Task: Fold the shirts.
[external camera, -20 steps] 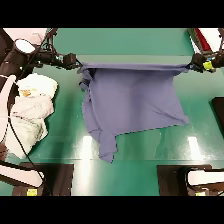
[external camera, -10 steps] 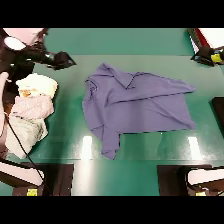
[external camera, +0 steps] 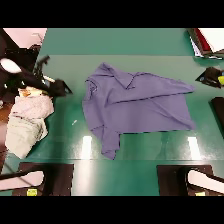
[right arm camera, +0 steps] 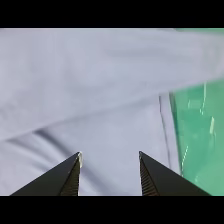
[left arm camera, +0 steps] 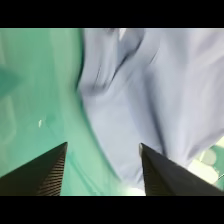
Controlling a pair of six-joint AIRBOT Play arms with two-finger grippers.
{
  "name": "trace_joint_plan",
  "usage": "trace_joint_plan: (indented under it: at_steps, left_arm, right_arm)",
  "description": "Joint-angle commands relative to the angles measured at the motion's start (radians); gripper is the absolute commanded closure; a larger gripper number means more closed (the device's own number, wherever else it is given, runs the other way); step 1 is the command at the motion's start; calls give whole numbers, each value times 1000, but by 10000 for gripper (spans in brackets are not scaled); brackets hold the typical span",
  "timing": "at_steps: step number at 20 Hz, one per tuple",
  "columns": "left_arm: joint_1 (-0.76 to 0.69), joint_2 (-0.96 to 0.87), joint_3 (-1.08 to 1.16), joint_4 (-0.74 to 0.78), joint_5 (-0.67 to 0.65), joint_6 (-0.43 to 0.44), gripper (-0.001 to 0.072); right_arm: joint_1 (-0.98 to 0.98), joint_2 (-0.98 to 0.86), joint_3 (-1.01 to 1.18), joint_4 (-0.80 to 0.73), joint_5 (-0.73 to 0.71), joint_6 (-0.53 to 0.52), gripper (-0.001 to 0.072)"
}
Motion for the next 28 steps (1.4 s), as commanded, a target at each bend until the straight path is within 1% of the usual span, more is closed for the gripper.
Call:
trace_joint_plan:
  at_steps: [1,3,5,9,11,13,17,19,21,22,23,24,26,28]
  left_arm:
    - [-100,175,-347,3,149,-3,176]
    - [-166,222,-469,-22,188,-17,176]
    - [-215,232,-559,-103,219,-13,176]
    - [-243,231,-624,-233,299,46,176]
    - [-243,230,-624,-248,336,45,176]
    - [-244,226,-624,-277,339,46,176]
    - [-254,225,-624,-278,348,56,176]
    - [-315,225,-624,-279,373,55,176]
    - [-389,225,-623,-279,433,52,177]
    - [-407,225,-623,-279,453,47,263]
    - [-412,225,-623,-279,460,40,505]
    - [-412,225,-623,-280,460,41,681]
    - [-395,228,-608,-269,449,40,677]
    - [-323,249,-562,-245,373,45,677]
  right_arm:
    - [-2,104,-143,13,-52,-5,299]
    - [-2,141,-181,32,-65,-5,299]
    - [-2,164,-193,32,-65,-5,299]
    - [-2,193,-193,33,-67,-5,299]
    - [-2,203,-193,33,-67,-5,299]
    - [-2,207,-193,33,-67,-5,299]
    - [-2,207,-192,34,-67,-5,301]
    - [-2,207,-192,34,-67,-4,300]
    - [-2,207,-192,34,-67,2,301]
    - [-2,207,-192,34,-67,3,301]
    - [-2,207,-192,34,-67,3,301]
    - [-2,207,-192,34,-66,3,301]
    - [-2,207,-192,33,-52,3,301]
    - [-3,206,-193,18,3,2,301]
